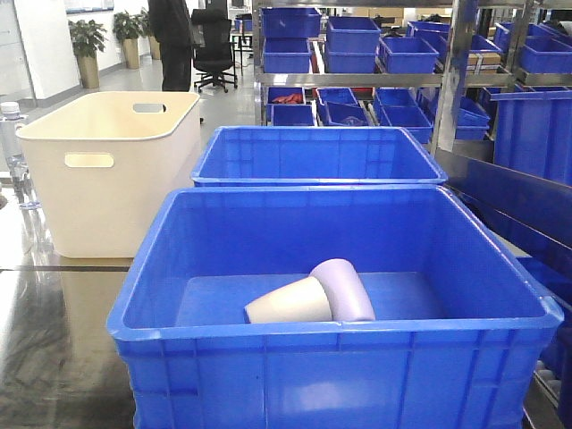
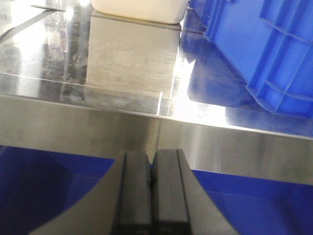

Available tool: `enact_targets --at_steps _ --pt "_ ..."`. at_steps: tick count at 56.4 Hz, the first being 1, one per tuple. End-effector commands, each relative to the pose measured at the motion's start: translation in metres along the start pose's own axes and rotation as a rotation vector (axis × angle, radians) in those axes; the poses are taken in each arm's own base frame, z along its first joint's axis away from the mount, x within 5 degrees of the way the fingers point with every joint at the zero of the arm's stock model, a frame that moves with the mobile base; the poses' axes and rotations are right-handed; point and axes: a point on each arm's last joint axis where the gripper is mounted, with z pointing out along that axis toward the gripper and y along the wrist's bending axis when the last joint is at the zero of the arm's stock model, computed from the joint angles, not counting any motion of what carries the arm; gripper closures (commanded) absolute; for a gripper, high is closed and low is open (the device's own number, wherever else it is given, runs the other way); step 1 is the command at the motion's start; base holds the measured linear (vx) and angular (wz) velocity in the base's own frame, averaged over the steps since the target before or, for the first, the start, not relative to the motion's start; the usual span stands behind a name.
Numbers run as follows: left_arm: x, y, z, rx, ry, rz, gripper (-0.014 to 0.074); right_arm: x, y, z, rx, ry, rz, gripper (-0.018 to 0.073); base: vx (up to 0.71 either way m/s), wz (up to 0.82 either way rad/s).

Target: Grab cup from conveyor and place in blue bin

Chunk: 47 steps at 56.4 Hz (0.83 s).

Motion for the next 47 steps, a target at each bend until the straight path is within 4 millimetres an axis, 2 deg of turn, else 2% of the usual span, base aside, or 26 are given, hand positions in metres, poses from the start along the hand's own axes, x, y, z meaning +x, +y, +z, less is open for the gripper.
enact_targets --at_steps 1,47 --pt "-0.0049 -0.0006 0.0005 0.01 -0.069 -0.012 0.0559 0.003 -0.0003 0.0005 0.007 -0.027 -0.015 0.0568 0.0 0.0" --pt "-0.0049 -0.0006 0.0005 0.01 -0.069 -0.012 0.0559 0.0047 -0.0003 0.0006 0.007 -0.008 -0.012 0.0568 0.0 0.0"
